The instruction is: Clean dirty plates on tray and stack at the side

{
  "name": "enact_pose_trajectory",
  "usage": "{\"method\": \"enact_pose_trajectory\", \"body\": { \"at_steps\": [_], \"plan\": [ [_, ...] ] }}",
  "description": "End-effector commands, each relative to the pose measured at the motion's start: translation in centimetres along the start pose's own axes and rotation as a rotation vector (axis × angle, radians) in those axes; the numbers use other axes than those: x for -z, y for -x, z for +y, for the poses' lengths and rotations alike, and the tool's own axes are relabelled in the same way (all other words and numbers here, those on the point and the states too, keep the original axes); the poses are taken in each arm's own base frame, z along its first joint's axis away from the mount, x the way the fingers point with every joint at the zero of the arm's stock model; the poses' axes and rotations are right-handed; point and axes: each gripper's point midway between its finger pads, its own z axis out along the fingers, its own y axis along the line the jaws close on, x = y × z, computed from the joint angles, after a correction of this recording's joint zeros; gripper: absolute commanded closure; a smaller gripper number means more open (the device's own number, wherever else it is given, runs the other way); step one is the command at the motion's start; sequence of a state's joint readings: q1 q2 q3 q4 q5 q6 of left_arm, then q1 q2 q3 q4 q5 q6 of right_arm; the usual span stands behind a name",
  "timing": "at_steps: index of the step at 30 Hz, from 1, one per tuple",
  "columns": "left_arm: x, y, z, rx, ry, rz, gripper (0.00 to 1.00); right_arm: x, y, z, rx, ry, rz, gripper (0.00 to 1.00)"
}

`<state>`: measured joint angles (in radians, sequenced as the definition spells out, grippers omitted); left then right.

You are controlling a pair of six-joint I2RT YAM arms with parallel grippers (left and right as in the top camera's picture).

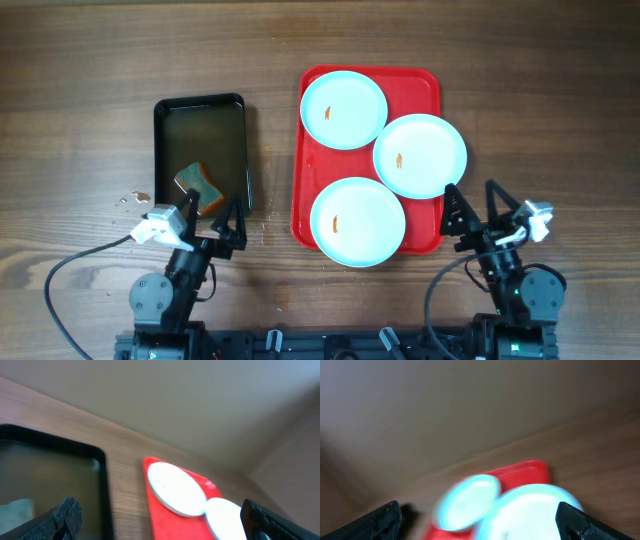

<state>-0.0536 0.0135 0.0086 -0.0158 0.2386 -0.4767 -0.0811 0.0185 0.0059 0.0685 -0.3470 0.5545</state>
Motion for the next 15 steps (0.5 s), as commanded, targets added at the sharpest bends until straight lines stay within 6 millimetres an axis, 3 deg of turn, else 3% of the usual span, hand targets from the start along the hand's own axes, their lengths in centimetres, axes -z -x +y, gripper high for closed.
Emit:
{"method": "enact_pose_trajectory", "body": {
  "at_steps": [1, 4, 5, 6, 8, 11, 15],
  "plan": [
    [0.6, 1.8, -3.1, 0.023, -0.116, -0.013, 0.0, 0.6, 1.3, 4.9, -0.072, 0.225, 0.025, 0.01],
    [1.5, 5.0, -5.2, -0.068, -0.151, -0.085, 0.0, 2.0, 5.6, 8.7, 0.132, 0.313, -0.078, 0.0],
    [2.0, 7.2, -6.2, -0.106, -0.139, -0.124, 0.0, 2.9, 8.4, 10.7, 0.262, 0.319, -0.118, 0.0],
    [2.2, 8.0, -6.3, -0.101, -0.116, -0.127, 0.0, 3.1, 9.3, 11.4, 0.29, 0.309, -0.108, 0.0],
    [2.2, 9.1, -6.4, -0.088, -0.069, -0.101, 0.0, 2.9, 10.3, 11.9, 0.291, 0.268, -0.032, 0.0],
    [1.5, 10.0, -6.5, -0.08, 0.007, 0.005, 0.0, 1.5, 10.3, 11.5, 0.222, 0.182, 0.172, 0.0],
    [-0.3, 9.8, -5.7, -0.047, 0.138, 0.237, 0.0, -0.6, 9.8, 10.3, 0.136, 0.065, 0.456, 0.0]
  ]
}}
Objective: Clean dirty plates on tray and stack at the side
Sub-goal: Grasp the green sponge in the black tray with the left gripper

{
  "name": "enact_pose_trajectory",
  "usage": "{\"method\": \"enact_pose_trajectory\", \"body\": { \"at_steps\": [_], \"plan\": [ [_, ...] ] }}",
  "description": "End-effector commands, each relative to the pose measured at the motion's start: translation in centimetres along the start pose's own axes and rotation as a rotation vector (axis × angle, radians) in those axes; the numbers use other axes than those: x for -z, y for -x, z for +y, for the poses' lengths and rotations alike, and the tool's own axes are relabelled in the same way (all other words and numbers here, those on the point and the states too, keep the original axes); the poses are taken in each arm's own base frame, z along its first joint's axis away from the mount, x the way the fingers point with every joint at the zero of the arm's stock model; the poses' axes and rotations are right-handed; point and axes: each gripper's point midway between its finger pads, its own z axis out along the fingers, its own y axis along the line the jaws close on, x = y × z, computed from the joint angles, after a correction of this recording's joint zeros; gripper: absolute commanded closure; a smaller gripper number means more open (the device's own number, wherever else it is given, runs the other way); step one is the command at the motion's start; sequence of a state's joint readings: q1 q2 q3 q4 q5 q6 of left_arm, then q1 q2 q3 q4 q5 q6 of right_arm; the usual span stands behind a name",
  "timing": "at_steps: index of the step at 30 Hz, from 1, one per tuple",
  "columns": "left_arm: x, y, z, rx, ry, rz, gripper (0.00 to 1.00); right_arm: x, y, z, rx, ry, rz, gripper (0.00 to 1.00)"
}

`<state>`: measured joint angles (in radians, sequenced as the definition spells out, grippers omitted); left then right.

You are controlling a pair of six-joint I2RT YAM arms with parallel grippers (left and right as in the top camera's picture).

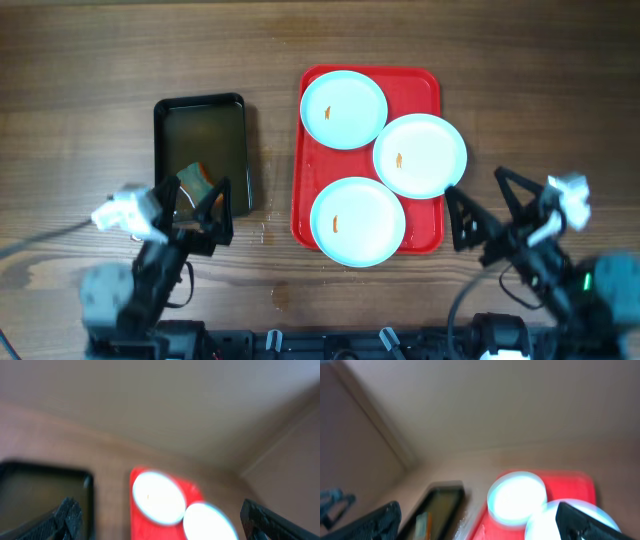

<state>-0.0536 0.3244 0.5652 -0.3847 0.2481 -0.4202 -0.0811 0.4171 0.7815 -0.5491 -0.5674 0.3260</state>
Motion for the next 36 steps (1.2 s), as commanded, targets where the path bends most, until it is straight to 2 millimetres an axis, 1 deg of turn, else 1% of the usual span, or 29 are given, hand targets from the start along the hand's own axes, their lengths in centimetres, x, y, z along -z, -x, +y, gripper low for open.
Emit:
{"method": "enact_pose_trajectory", "body": {
  "at_steps": [1, 3, 4, 6, 7, 8, 9, 10, 11, 12, 15, 17, 18, 20, 22, 26, 28, 29, 30, 31, 33, 35, 36],
  "plan": [
    [-1.9, 0.7, 0.5, -0.002, 0.118, 0.19, 0.0, -2.3, 0.8, -1.1, -0.02, -0.045, 0.217, 0.0],
    [-2.8, 0.5, 1.3, 0.023, 0.194, 0.301, 0.0, -3.7, 0.8, -2.0, -0.094, -0.077, 0.351, 0.0],
    [-3.3, 0.4, 1.6, 0.018, 0.214, 0.337, 0.0, -4.2, 0.8, -2.3, -0.115, -0.085, 0.383, 0.0],
    [-4.3, -0.1, 2.1, 0.027, 0.24, 0.394, 0.0, -5.9, 0.7, -3.5, -0.157, -0.103, 0.435, 0.0],
    [-4.9, -0.8, 2.1, 0.054, 0.232, 0.434, 0.0, -6.9, 0.2, -4.3, -0.22, -0.116, 0.465, 0.0],
    [-5.1, -1.7, 2.2, 0.067, 0.225, 0.475, 0.0, -7.4, -0.7, -5.0, -0.271, -0.134, 0.504, 0.0],
    [-5.4, -2.5, 2.8, 0.068, 0.249, 0.51, 0.0, -7.9, -1.6, -5.6, -0.3, -0.146, 0.542, 0.0],
    [-5.6, -2.8, 3.6, 0.063, 0.284, 0.522, 0.0, -8.2, -2.2, -6.1, -0.307, -0.151, 0.568, 0.0],
    [-5.7, -3.5, 5.0, 0.067, 0.355, 0.548, 0.0, -8.7, -3.1, -6.7, -0.297, -0.148, 0.612, 0.0],
    [-5.7, -4.1, 6.1, 0.073, 0.412, 0.569, 0.0, -9.1, -3.9, -7.1, -0.294, -0.148, 0.644, 0.04],
    [-5.6, -5.9, 9.7, 0.117, 0.612, 0.627, 0.0, -9.5, -5.6, -8.1, -0.285, -0.149, 0.718, 0.08],
    [-5.7, -6.8, 11.7, 0.107, 0.713, 0.656, 0.05, -9.5, -6.3, -8.3, -0.28, -0.145, 0.75, 0.09],
    [-6.0, -7.6, 12.8, 0.096, 0.756, 0.684, 0.09, -9.5, -6.5, -8.3, -0.271, -0.14, 0.759, 0.11],
    [-7.2, -9.1, 14.0, 0.098, 0.783, 0.732, 0.16, -9.5, -6.6, -8.2, -0.263, -0.135, 0.764, 0.12],
    [-8.4, -11.4, 15.6, 0.112, 0.821, 0.798, 0.29, -9.5, -6.6, -8.1, -0.263, -0.133, 0.766, 0.12],
    [-9.5, -14.9, 18.2, 0.121, 0.892, 0.883, 0.3, -9.1, -7.0, -8.0, -0.279, -0.138, 0.789, 0.13],
    [-9.9, -16.5, 19.6, 0.149, 0.927, 0.909, 0.33, -8.8, -7.3, -7.9, -0.289, -0.14, 0.803, 0.13],
    [-10.2, -17.3, 20.3, 0.167, 0.939, 0.918, 0.37, -8.7, -7.4, -7.9, -0.292, -0.141, 0.808, 0.13],
    [-10.4, -17.9, 21.0, 0.18, 0.946, 0.927, 0.45, -8.6, -7.5, -7.8, -0.296, -0.143, 0.814, 0.13],
    [-10.5, -18.2, 21.2, 0.188, 0.946, 0.931, 0.6, -8.5, -7.5, -7.8, -0.298, -0.143, 0.816, 0.13],
    [-11.1, -18.8, 21.2, 0.217, 0.916, 0.935, 0.96, -8.5, -7.6, -7.8, -0.3, -0.144, 0.819, 0.13],
    [-11.8, -18.5, 20.5, 0.217, 0.865, 0.932, 0.96, -8.5, -7.6, -7.8, -0.3, -0.144, 0.818, 0.13],
    [-12.4, -18.0, 19.8, 0.204, 0.812, 0.935, 0.96, -8.5, -7.5, -7.8, -0.3, -0.144, 0.816, 0.13]
  ]
}}
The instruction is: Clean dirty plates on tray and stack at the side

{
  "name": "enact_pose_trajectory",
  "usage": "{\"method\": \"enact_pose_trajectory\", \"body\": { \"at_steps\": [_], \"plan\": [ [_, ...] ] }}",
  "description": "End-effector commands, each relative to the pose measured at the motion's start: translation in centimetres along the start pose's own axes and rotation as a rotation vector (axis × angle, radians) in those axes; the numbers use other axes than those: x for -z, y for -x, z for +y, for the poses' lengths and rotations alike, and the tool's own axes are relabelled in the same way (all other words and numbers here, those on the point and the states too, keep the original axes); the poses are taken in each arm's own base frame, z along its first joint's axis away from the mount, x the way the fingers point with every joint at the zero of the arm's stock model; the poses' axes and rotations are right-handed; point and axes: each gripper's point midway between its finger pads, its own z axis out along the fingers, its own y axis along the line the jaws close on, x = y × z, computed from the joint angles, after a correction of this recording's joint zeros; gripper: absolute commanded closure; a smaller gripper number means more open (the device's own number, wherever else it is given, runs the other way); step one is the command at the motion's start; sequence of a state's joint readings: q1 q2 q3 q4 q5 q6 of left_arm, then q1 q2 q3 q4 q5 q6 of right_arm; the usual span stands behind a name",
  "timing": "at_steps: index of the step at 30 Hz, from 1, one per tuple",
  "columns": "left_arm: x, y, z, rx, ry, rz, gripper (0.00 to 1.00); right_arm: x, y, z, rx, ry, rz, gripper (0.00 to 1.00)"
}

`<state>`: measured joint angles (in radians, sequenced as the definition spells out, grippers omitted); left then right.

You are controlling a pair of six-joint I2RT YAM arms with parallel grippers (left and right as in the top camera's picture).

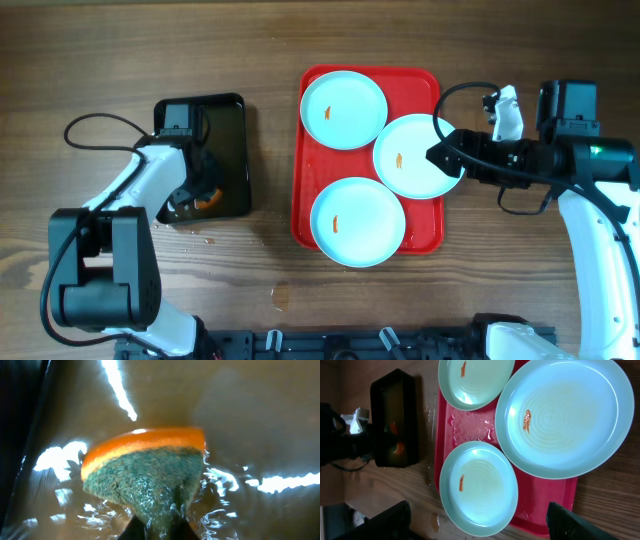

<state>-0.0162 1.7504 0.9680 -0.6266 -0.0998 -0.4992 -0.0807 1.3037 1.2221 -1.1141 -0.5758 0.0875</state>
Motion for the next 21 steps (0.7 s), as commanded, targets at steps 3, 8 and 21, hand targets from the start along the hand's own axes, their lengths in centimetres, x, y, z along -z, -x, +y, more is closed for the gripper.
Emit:
{"method": "enact_pose_trajectory", "body": {
  "at_steps": [3, 8, 21],
  "plan": [
    [3.5, 1.3, -4.0, -0.169, -0.206, -0.017, 0.96, 0.3, 0.3, 0.5, 0.027, 0.012, -0.012, 0.13],
    [6.3, 1.7, -5.1, -0.335, -0.243, -0.097, 0.77, 0.3, 0.3, 0.5, 0.019, 0.012, -0.011, 0.13],
    [-0.3, -0.3, -4.0, -0.306, -0.177, -0.017, 0.69, 0.3, 0.3, 0.5, 0.018, 0.012, -0.009, 0.14]
  ]
}}
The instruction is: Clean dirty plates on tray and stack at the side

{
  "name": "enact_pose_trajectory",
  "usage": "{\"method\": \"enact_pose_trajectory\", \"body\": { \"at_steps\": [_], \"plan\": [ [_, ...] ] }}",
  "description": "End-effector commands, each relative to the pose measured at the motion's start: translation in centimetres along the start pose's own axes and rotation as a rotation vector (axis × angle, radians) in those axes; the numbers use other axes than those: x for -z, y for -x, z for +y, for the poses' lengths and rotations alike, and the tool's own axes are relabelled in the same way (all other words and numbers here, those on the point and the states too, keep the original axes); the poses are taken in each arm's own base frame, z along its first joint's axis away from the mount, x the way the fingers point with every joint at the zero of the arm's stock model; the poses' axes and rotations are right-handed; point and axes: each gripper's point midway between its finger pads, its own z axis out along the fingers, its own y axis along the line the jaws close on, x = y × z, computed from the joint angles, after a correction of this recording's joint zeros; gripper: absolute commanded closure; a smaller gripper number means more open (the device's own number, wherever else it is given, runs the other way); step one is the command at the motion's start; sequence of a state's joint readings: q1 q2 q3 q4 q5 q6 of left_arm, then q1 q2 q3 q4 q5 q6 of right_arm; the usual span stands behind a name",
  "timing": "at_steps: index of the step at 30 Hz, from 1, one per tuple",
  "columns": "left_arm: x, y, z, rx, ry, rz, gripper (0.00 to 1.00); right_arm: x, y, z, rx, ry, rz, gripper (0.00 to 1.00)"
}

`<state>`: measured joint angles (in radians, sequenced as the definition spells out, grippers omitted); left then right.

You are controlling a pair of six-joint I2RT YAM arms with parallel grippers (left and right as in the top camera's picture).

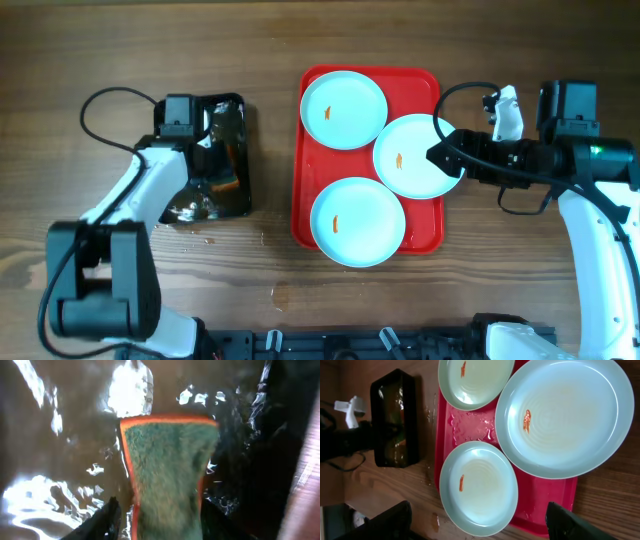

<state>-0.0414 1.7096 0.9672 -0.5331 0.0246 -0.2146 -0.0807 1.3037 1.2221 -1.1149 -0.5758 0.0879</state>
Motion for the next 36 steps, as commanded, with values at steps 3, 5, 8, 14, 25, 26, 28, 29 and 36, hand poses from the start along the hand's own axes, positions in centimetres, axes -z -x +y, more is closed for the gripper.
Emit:
{"method": "enact_pose_trajectory", "body": {
  "at_steps": [3, 5, 8, 14, 25, 26, 28, 29, 36],
  "plan": [
    [-1.8, -1.5, -0.8, 0.003, -0.049, 0.066, 0.96, 0.3, 0.2, 0.5, 0.016, 0.011, -0.004, 0.14],
    [-0.8, -1.0, -0.8, 0.003, -0.046, 0.057, 0.96, 0.3, 0.1, 0.5, 0.014, 0.011, -0.002, 0.14],
    [1.9, 0.3, -0.9, 0.002, -0.038, 0.024, 0.96, 0.3, 0.1, 0.5, 0.014, 0.011, -0.001, 0.15],
    [5.0, 1.5, 0.1, 0.001, 0.027, -0.043, 0.96, 0.3, -0.3, 0.5, 0.009, 0.009, 0.012, 0.14],
    [11.6, 2.1, -4.4, -0.045, -0.185, -0.114, 0.96, -4.0, -6.2, -1.6, -0.054, -0.23, 0.199, 0.27],
    [12.3, 2.0, -5.0, -0.063, -0.197, -0.131, 0.96, -4.8, -7.1, -2.0, -0.077, -0.266, 0.214, 0.27],
    [13.4, 1.4, -6.8, -0.114, -0.227, -0.153, 0.96, -7.0, -9.2, -1.9, -0.096, -0.275, 0.252, 0.31],
    [13.7, 1.0, -7.6, -0.137, -0.242, -0.151, 0.96, -7.8, -10.0, -2.0, -0.109, -0.277, 0.262, 0.33],
    [13.5, -3.0, -13.2, -0.282, -0.305, -0.08, 0.96, -12.6, -13.1, -4.9, -0.195, -0.299, 0.234, 0.49]
  ]
}}
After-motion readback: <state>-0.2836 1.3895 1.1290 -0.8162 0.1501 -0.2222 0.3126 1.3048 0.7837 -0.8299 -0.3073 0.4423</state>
